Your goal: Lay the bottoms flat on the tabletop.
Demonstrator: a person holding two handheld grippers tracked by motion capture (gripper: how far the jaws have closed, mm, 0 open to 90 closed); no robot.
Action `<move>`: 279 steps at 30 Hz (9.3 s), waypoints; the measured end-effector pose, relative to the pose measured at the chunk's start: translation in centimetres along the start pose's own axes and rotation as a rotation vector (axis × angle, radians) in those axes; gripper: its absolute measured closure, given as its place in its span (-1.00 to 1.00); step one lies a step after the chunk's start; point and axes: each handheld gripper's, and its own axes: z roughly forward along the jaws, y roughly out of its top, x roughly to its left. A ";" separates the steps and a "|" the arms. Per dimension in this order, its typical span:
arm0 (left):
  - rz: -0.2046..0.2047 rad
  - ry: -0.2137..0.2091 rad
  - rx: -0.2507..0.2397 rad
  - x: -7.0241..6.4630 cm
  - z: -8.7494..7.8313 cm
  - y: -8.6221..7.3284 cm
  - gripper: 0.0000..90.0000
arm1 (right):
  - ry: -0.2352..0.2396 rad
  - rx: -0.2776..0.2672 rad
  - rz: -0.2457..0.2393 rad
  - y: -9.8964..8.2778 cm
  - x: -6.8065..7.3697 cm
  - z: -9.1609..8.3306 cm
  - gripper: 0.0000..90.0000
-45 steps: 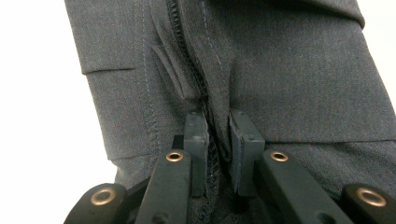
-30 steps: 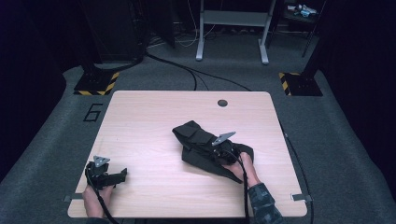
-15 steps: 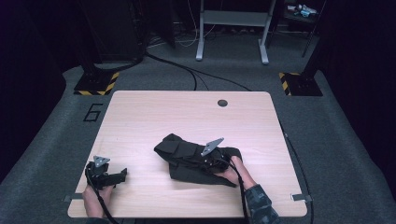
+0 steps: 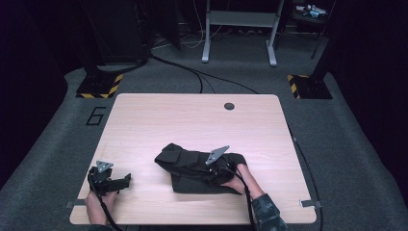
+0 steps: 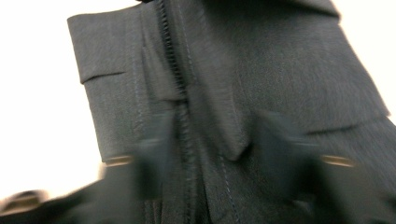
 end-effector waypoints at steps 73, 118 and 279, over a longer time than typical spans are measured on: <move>0.000 0.001 -0.005 0.0 0.0 0.0 -0.95 | -0.390 -0.280 0.147 1.7 4.1 -7.5 0.58; -0.004 0.000 -0.004 -0.1 0.0 0.0 -0.95 | -0.913 -0.446 0.654 -13.6 3.0 -18.0 -0.46; 0.224 -0.368 -0.043 -10.3 -4.4 -3.2 0.72 | -0.439 -0.223 0.568 -17.4 1.4 -9.3 0.87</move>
